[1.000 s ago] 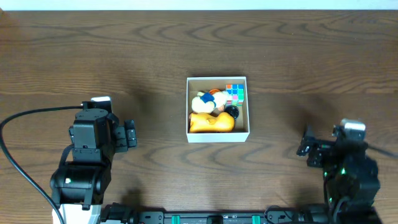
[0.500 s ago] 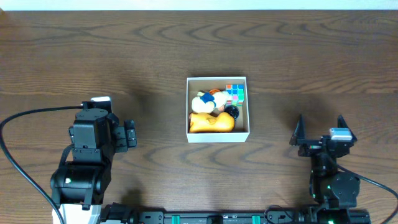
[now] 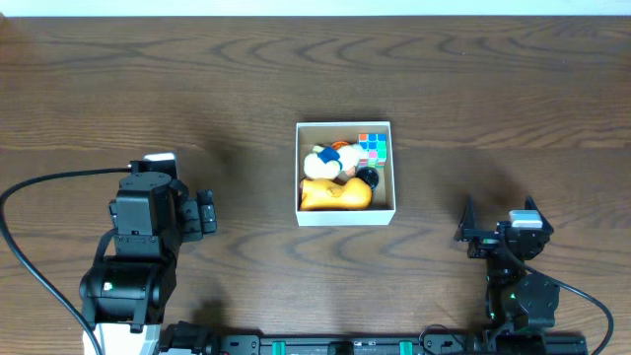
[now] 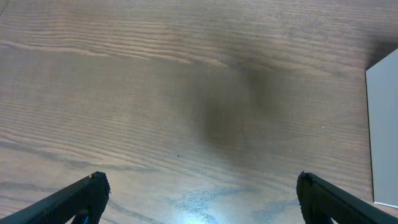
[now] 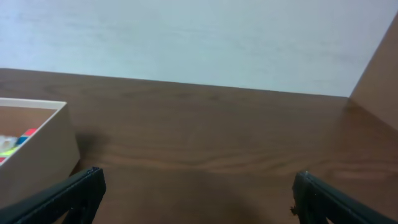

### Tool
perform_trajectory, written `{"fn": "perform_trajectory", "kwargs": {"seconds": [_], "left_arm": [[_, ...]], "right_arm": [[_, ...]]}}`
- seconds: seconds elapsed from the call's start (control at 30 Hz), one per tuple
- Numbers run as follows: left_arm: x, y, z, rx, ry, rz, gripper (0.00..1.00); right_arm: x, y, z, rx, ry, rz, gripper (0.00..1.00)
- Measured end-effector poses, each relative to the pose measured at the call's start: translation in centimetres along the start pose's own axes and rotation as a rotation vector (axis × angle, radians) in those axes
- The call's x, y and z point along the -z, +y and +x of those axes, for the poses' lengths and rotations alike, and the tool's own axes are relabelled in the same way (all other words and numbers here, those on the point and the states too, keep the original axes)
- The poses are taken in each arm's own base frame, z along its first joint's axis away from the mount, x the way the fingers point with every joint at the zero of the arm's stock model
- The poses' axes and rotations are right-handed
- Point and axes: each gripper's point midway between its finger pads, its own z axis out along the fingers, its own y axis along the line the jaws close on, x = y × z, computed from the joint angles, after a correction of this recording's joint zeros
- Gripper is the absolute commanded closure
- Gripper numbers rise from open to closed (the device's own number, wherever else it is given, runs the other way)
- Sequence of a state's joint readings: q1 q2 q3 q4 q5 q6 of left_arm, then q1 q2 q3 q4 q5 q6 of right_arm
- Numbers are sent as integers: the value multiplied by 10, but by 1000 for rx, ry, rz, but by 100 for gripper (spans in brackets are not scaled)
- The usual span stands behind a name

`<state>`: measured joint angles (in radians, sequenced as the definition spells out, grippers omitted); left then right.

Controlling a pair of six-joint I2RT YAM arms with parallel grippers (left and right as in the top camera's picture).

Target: Pack container

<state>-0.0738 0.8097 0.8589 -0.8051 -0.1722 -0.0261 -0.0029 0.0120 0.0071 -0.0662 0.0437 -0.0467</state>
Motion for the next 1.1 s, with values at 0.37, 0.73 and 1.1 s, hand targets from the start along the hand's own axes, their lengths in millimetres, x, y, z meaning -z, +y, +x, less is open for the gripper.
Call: {"fn": "perform_trajectory", "kwargs": {"seconds": [0.37, 0.73, 1.1], "left_arm": [[0, 0, 0, 0, 0, 0, 2], [0, 0, 0, 0, 0, 0, 2], [1, 1, 5, -4, 16, -2, 2]], "right_arm": [[0, 1, 0, 0, 1, -8, 1], [0, 1, 0, 0, 0, -8, 1], [0, 1, 0, 0, 1, -8, 1]]}}
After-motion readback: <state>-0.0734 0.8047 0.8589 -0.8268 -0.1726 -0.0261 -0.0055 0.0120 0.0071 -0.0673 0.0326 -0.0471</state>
